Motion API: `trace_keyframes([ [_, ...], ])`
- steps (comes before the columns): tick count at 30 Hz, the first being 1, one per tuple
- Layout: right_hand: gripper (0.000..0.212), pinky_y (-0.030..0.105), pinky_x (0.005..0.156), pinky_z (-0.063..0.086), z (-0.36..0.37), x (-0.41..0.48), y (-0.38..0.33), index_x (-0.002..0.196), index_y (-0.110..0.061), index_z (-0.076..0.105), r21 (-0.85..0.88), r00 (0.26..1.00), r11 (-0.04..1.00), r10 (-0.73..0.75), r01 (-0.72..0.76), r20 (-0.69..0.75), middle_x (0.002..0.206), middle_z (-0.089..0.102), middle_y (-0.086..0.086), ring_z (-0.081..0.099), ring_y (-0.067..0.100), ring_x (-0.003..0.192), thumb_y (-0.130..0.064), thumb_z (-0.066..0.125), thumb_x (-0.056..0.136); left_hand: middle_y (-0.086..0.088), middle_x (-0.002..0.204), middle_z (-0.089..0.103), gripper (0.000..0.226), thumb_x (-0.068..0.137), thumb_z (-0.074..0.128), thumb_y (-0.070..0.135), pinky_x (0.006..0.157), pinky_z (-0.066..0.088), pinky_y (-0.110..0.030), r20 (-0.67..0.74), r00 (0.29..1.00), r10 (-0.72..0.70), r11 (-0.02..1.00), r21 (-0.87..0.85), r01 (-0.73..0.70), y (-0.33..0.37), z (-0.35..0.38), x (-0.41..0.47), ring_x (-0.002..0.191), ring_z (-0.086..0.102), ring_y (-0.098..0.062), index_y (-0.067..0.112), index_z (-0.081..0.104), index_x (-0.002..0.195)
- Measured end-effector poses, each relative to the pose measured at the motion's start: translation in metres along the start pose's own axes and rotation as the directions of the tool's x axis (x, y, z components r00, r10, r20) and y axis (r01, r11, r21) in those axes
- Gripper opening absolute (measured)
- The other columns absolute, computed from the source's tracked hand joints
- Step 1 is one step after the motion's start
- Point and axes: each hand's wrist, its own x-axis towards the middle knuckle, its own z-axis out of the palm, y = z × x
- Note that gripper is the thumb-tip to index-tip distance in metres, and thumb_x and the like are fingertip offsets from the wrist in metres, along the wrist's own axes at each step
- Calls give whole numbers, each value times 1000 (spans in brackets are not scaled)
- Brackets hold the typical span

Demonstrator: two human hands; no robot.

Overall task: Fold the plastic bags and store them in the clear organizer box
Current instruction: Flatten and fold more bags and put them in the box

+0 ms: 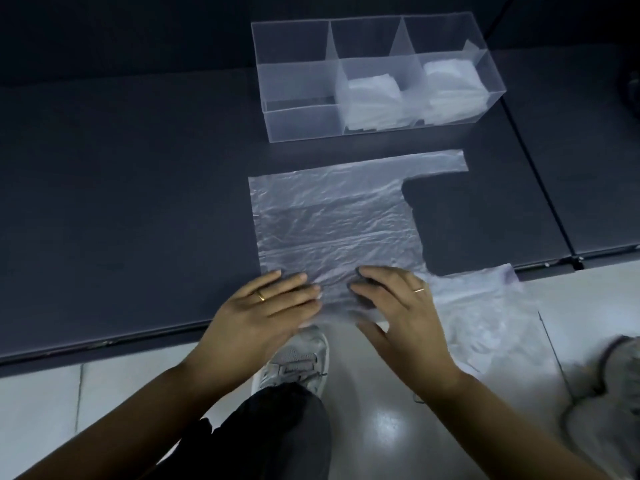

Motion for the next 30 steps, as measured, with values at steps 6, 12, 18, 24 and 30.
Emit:
trace_keyframes([
  [6, 5, 16, 82, 38, -51, -4, 33, 84, -20, 74, 36, 987, 987, 156, -158, 41, 90, 69, -7, 55, 5, 85, -21, 69, 84, 29, 95, 69, 21, 89, 58, 43, 96, 39, -10, 55, 915, -399, 787, -492, 372, -4, -44, 14, 96, 62, 11, 33, 75, 97],
  [12, 9, 1, 59, 39, -119, 24, 74, 75, -37, 73, 269, 869, 830, 435, -488, 236, 67, 67, -19, 58, -10, 62, -40, 65, 80, 18, 87, 73, 16, 77, 62, 35, 69, 40, 2, 363, 739, -567, 398, -665, 632, -42, -79, 47, 82, 65, 10, 40, 75, 84],
  [18, 20, 6, 72, 44, -112, 81, 108, 82, -16, 74, 319, 826, 764, 542, -561, 153, 69, 67, -12, 58, -10, 64, -28, 61, 92, 15, 74, 73, 7, 79, 75, 30, 66, 45, -8, 182, 585, -790, 351, -649, 676, -85, -70, 81, 66, 64, 8, 23, 74, 78],
  [24, 33, 23, 58, 39, -73, 96, 128, 71, -1, 67, 243, 668, 642, 743, -727, 38, 64, 61, 5, 52, 10, 59, -31, 70, 85, 13, 65, 65, 19, 81, 72, 40, 61, 42, -15, -2, 512, -859, 468, -406, 785, -98, -42, 89, 62, 59, 0, 22, 69, 76],
  [30, 37, 26, 56, 35, -66, 99, 122, 56, -15, 59, 202, 621, 619, 782, -759, -62, 55, 55, 3, 48, 12, 52, -36, 69, 84, -14, 106, 60, 21, 90, 58, 15, 85, 43, -39, -449, 755, -478, 846, -3, 534, -60, -28, 84, 95, 54, -31, 6, 65, 108],
])
